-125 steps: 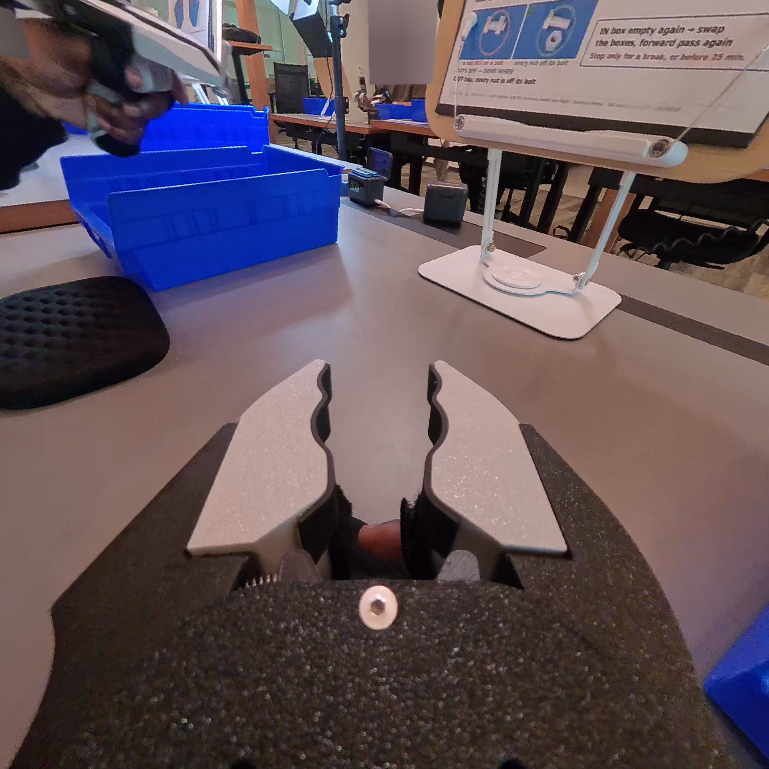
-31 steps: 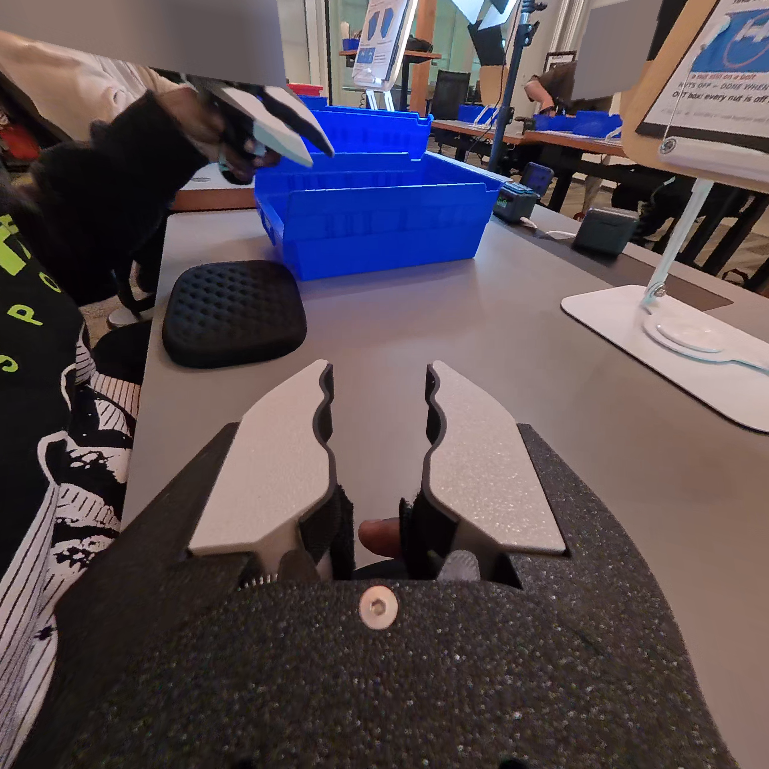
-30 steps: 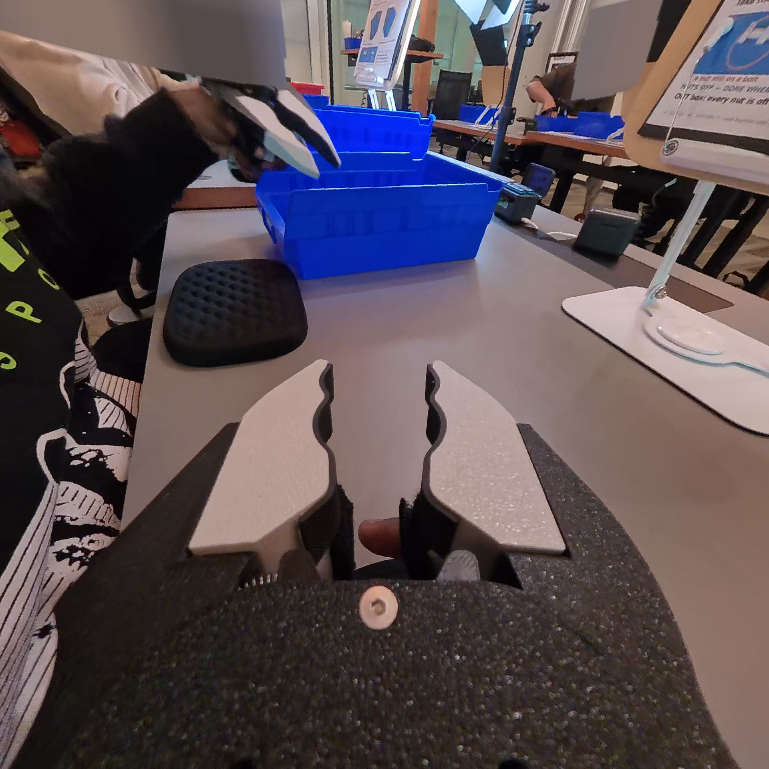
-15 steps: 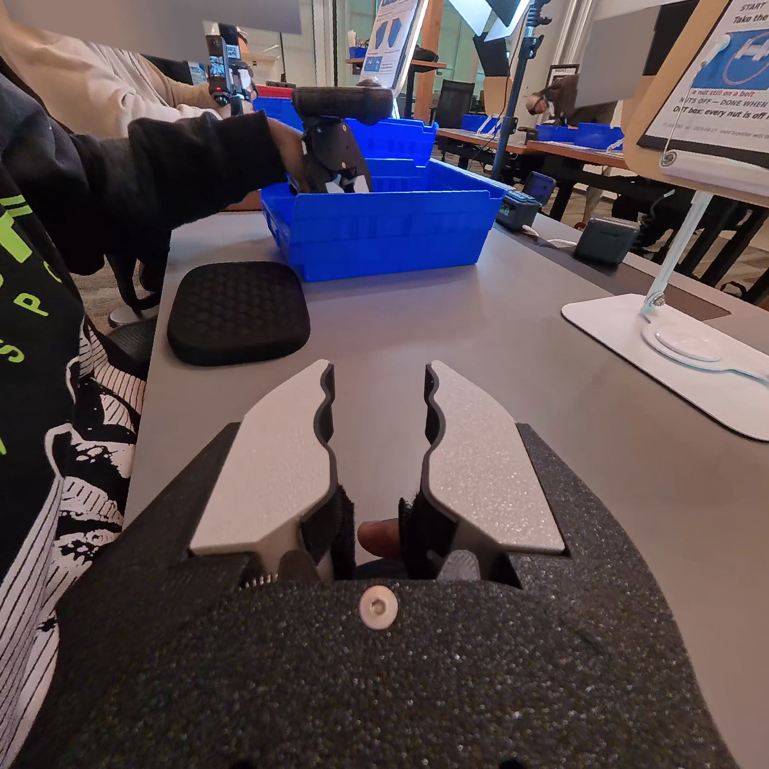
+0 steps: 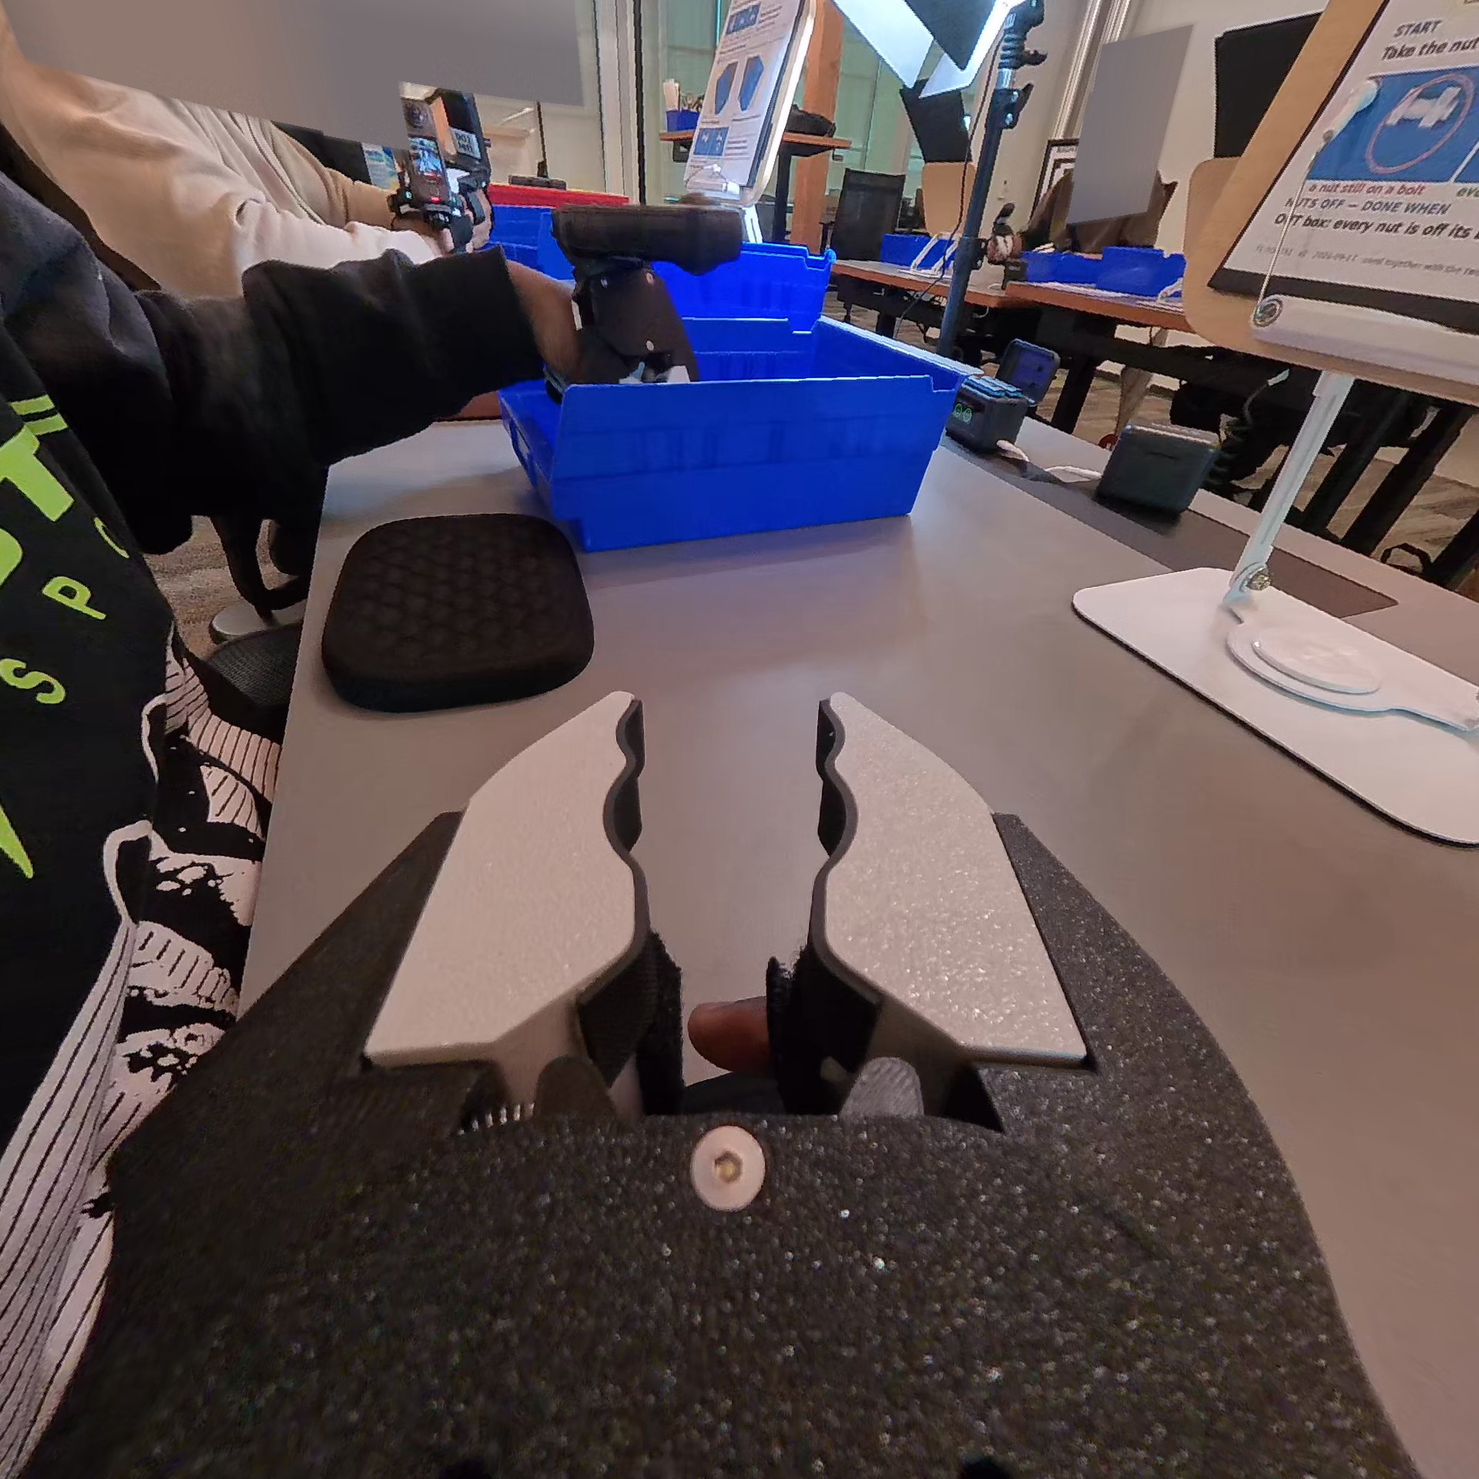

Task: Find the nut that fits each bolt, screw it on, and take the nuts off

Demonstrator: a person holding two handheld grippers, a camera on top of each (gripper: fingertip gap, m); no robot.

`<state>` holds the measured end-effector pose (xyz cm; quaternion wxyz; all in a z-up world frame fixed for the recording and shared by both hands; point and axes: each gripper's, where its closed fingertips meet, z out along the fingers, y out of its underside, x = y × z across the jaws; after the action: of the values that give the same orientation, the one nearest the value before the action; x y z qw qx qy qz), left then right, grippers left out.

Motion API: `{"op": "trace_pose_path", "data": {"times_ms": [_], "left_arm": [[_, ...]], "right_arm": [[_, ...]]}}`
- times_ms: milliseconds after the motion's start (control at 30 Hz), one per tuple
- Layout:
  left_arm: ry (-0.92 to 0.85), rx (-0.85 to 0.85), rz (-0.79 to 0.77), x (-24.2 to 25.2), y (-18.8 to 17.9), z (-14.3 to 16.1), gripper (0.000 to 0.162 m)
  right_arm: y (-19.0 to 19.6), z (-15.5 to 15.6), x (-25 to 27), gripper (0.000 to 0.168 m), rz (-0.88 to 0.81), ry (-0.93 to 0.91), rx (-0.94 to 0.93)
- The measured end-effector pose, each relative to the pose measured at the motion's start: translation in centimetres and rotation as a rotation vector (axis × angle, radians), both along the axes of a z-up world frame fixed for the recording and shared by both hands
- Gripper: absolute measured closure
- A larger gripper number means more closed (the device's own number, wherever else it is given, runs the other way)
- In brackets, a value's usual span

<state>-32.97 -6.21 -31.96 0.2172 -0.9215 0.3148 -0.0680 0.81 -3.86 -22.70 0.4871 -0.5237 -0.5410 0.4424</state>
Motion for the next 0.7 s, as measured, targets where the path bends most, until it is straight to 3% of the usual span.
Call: {"op": "trace_pose_path", "data": {"times_ms": [100,167,267,333,467,700], "left_arm": [[-0.086,0.171,0.122,-0.4,1.5,2.9,0.15],[-0.231,0.385,0.251,-0.3,3.1,6.9,0.151],[-0.62,0.703,0.342,2.3,3.1,14.7,0.151],[-0.913,0.795,0.314,5.6,1.6,18.7,0.151],[-1.342,0.733,0.222,12.2,-1.3,21.9,0.151],[-1.648,0.399,0.14,21.0,-2.6,19.3,0.151]], "right_arm": [[0.0,-0.1,0.0,0.127,0.001,-0.003,0.003],[0.0,-0.1,0.0,0.127,-0.001,-0.004,0.004],[0.0,-0.2,-0.1,0.127,-0.004,-0.009,0.009],[0.0,-0.3,-0.2,0.128,-0.007,-0.016,0.015],[-0.1,-0.3,-0.2,0.129,-0.014,-0.021,0.044],[-0.9,1.5,-0.2,0.137,-0.018,0.086,0.157]]}}
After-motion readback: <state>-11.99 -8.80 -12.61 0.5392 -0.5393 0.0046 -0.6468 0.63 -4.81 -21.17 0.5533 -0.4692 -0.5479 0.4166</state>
